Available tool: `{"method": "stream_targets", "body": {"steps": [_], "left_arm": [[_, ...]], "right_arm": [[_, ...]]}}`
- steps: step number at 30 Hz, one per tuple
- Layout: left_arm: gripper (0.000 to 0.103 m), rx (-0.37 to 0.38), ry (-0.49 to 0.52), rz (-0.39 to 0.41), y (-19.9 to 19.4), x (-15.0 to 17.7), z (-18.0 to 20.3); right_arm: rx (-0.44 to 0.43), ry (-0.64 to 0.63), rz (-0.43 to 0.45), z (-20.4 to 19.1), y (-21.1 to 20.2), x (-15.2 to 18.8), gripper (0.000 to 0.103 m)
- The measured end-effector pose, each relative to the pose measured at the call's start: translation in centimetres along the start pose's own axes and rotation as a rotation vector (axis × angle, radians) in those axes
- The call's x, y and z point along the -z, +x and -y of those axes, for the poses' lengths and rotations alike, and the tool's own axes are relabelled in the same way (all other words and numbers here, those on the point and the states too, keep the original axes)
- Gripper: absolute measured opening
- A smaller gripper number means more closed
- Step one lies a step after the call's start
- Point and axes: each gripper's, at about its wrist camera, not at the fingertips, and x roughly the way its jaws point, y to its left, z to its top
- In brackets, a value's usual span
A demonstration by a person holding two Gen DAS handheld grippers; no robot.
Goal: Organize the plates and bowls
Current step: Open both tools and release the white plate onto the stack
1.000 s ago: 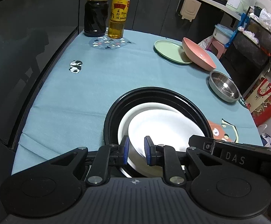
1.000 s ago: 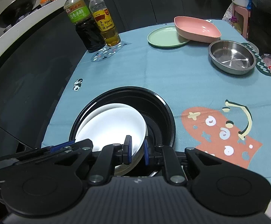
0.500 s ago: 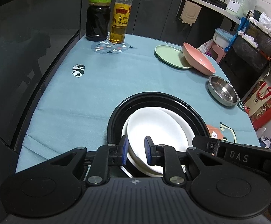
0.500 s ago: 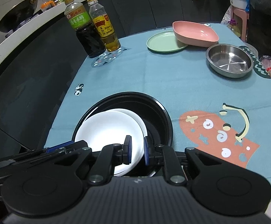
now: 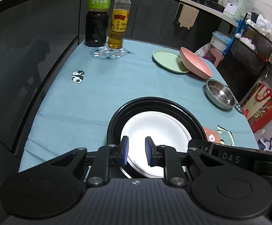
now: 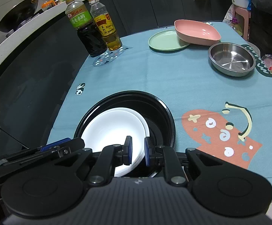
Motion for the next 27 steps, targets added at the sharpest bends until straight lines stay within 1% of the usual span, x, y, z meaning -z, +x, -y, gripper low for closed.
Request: {"method": "stream_targets", "body": {"steps": [12,20,27], "left_arm": [[0.017,-0.012,0.008,0.008,0.2,-0.3,0.1],[0.019,-0.029,0.02,0.004,1.0,-1.1,0.1],[0.021,-0.044,0.034,-0.001,2.1,-2.3,0.4]], "right_arm": [[0.0,0.006,0.005,0.1,-0.1,0.0,0.015],[0.006,0.029,0.015,0.7,-0.1,-0.7,0.015],[0.008,0.05,0.012,1.4,0.7,-1.8,0.015]]}}
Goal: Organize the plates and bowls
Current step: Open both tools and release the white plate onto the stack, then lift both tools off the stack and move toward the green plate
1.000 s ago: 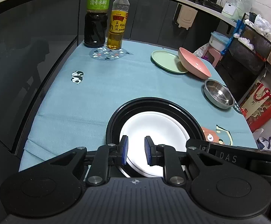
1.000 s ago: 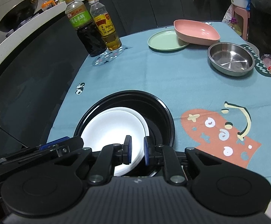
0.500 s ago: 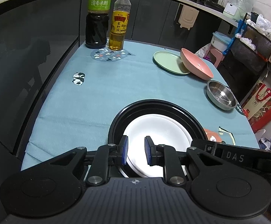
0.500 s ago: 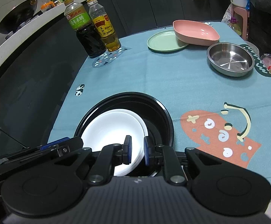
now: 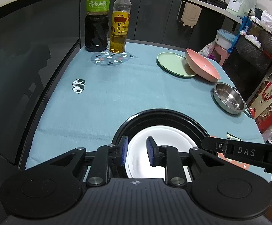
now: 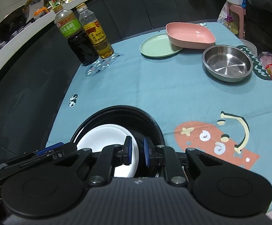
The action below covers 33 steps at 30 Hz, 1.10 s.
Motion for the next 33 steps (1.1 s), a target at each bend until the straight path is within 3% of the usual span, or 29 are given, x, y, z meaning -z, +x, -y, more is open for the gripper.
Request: {"method": "stream_targets", "body": {"steps": [10,20,33], "left_arm": [[0.022,-0.013,0.009,-0.003,3.0,-4.0,0.3],[0.022,-0.02,0.015,-0.034,9.0,-8.7,0.4],[0.022,0.037,0.006,-0.055,15.9,-13.2,1.6]], "right_arm": [[0.021,0.048,0.004,2.0,1.5,-3.0,0.015],[0.069,0.121,0.016,4.7,4.7,-7.9,0.015],[0.093,0.24,0.008,7.5,10.1,-12.9,0.02]]}}
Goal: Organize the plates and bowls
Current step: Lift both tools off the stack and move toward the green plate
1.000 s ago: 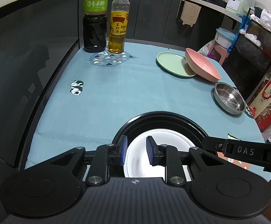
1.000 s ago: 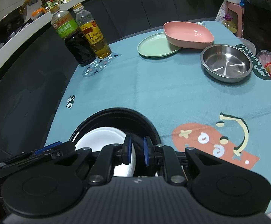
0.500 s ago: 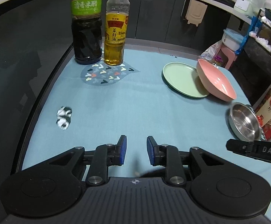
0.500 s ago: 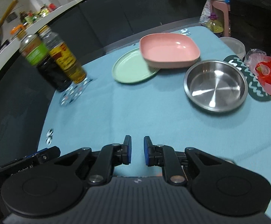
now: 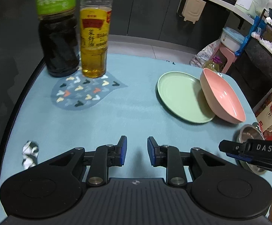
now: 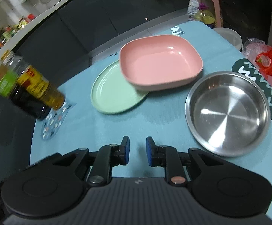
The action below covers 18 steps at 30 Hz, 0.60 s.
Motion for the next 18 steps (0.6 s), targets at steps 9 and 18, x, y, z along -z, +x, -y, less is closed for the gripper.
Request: {"method": "stream_targets", "body": {"steps": [9,18], "left_arm": [[0.022,0.053,-0.023,0.013,3.0,-2.1,0.4],[0.023,0.105,-0.058,0.014,6.2,-3.9,1.3]], "right_arm": [[0.01,0.095,0.026,1.1,2.7,-2.3,0.02],[-0.006,0.184,0.053,1.4,3.8,-3.2,0.021]]}}
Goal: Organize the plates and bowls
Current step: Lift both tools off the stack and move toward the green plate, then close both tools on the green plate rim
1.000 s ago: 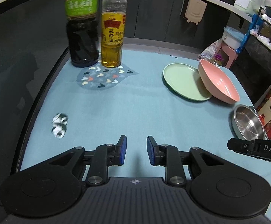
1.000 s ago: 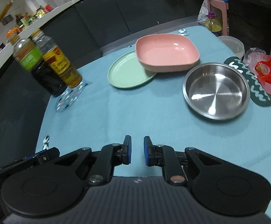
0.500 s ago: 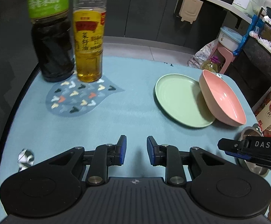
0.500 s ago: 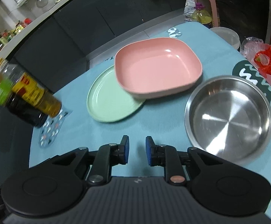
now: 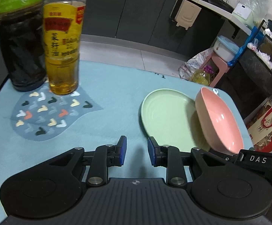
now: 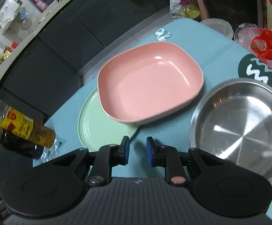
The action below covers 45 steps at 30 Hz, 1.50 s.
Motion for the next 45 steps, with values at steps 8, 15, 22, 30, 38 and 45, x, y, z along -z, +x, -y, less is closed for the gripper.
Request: {"method": "stream_targets", "body": {"steps": [8,15,22,30,38,45], "left_arm": [[0.024,-0.035,0.035,-0.007,2.7,-0.8,1.3],[0.027,-0.031,-0.018,-0.002,4.5,-1.7,1.3],[0.023,0.001,0.044,0.008,4.5,-1.2,2.5],[0.023,-0.021,0.121,0.028,0.4,-0.3,2.3],[0.023,-0.055,0.121,0.052,-4.0,1.3,-0.1],[0.023,-0.051,0.051,0.062,-6.9,2.8,-2.9]], "right_arm": [[0.007,0.043,0.012,-0.2,1.5,-0.7,0.021],[0.01,0.046,0.026,-0.2,2.3,-0.7,0.021],[0.014,-0.026,0.046,-0.5,2.6,-0.3,0.017],[-0.029,-0.051,0.024,-0.1,1.4,0.6,0.017],[-0.113,-0.067,-0.04,-1.1,-0.2,2.5,0.017],[-0.145,-0.131,-0.06,-3.0,-1.6,4.4,0.017]]}}
